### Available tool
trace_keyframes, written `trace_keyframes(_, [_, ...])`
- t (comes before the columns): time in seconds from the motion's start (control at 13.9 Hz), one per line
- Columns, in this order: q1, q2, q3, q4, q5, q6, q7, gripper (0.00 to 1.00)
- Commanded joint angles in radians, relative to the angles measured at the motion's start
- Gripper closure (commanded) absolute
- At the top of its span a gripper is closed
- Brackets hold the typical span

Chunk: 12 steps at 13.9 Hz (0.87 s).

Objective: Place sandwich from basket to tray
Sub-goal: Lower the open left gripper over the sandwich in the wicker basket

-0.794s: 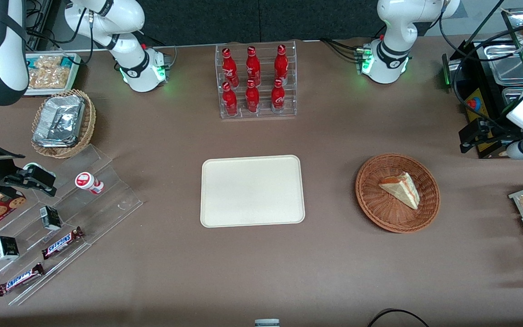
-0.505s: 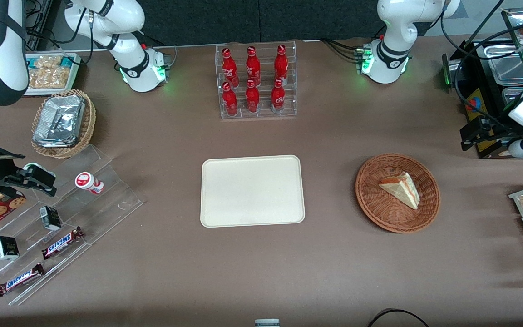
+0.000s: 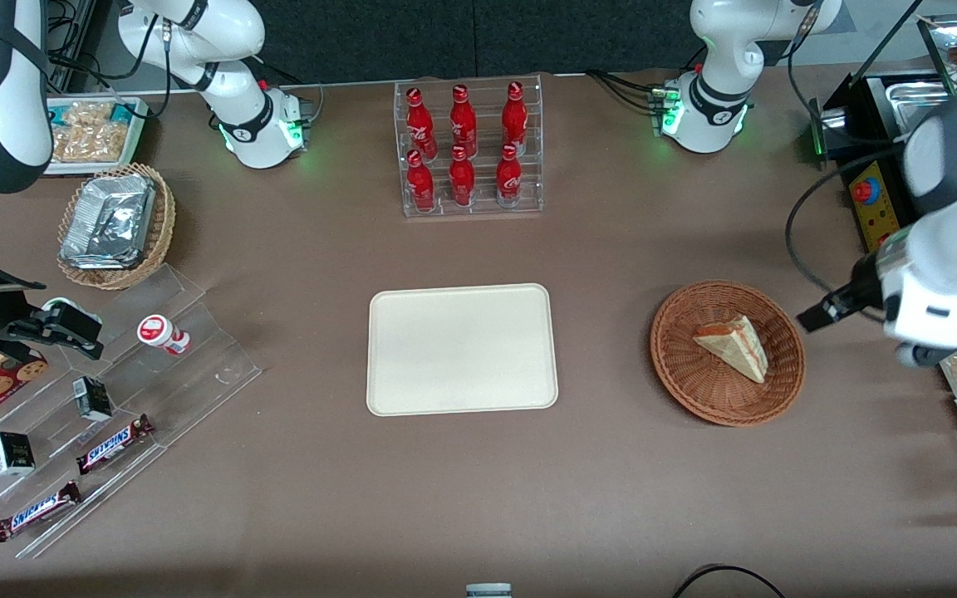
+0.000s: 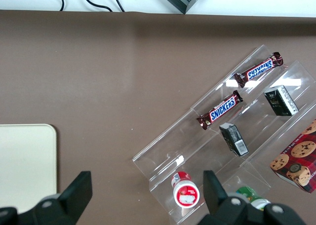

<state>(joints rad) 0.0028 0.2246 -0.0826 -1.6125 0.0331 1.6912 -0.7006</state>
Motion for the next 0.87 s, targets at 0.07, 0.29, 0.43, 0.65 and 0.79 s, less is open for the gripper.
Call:
trace_keyframes(0.07, [0.002,0.102,0.000,-0.044,-0.048,0.118,-0.251,0.00])
trace_keyframes(0.29, [0.003,0.098,0.000,-0.217,-0.048,0.338,-0.324,0.00])
trace_keyframes(0.43, [0.005,0.104,0.000,-0.285,-0.048,0.428,-0.367,0.00])
trace_keyframes(0.65, [0.020,0.105,0.004,-0.398,-0.048,0.568,-0.369,0.00])
trace_keyframes(0.79, [0.022,0.120,0.004,-0.435,-0.047,0.622,-0.369,0.00])
